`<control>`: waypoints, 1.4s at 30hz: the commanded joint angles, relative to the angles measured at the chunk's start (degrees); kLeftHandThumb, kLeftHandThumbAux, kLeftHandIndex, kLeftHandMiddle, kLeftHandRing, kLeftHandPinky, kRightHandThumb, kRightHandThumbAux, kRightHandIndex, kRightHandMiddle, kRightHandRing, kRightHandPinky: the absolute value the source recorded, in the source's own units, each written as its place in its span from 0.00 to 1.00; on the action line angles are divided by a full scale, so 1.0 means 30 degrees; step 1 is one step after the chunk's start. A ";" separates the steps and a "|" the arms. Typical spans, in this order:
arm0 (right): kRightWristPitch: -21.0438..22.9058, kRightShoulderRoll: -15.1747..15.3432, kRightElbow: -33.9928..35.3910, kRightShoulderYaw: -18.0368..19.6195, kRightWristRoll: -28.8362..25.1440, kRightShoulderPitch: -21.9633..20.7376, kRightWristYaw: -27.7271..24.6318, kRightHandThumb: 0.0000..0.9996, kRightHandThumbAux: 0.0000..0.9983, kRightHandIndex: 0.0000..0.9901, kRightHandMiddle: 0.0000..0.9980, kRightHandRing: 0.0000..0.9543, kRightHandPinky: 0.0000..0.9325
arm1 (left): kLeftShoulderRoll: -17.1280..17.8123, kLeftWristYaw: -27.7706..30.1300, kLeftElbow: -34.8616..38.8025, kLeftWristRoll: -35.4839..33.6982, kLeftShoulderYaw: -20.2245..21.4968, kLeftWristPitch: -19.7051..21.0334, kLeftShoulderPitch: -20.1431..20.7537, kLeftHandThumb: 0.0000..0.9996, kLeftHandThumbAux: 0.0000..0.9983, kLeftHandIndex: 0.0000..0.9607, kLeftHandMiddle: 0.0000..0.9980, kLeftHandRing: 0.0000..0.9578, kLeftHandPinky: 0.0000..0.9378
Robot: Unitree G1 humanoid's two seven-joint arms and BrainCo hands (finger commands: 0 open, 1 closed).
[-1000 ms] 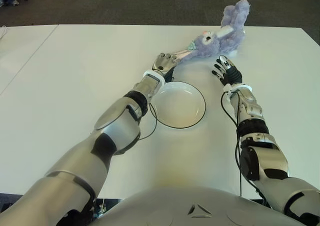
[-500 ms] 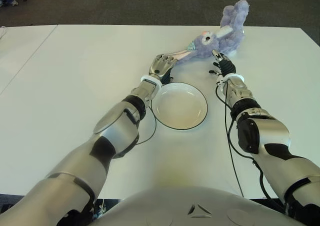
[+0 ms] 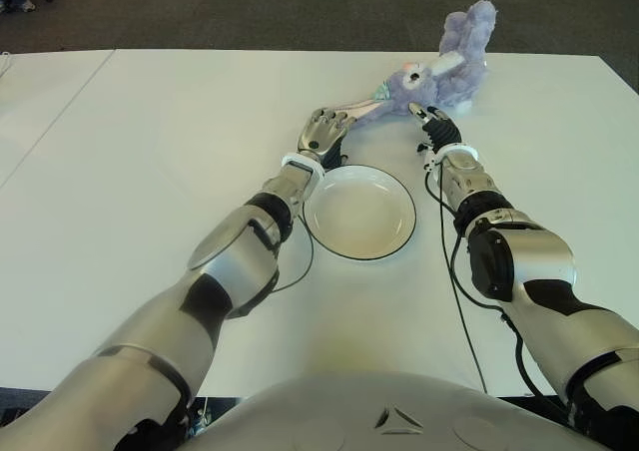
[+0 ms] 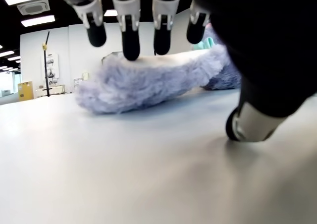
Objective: Put the doll into the plate.
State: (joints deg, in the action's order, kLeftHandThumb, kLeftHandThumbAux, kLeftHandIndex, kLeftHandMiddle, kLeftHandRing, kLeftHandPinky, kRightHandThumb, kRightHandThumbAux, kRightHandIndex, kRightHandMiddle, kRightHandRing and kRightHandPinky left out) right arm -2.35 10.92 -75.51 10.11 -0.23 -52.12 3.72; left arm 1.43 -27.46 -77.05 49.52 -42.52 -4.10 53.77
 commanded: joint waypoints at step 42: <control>0.0774 -0.0736 -0.0897 0.1086 0.0637 0.0925 -0.0171 0.19 0.52 0.00 0.00 0.03 0.14 | -0.0100 0.1875 -0.1226 0.0900 -0.0487 0.1848 0.0948 0.37 0.58 0.00 0.08 0.11 0.10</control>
State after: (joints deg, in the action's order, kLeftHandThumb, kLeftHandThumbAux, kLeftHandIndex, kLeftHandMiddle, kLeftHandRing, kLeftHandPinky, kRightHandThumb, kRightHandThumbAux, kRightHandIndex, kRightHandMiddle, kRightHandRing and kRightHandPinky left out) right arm -2.90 10.30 -75.63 13.73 0.69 -52.18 4.05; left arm 1.63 -23.68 -79.51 51.14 -43.43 0.07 55.90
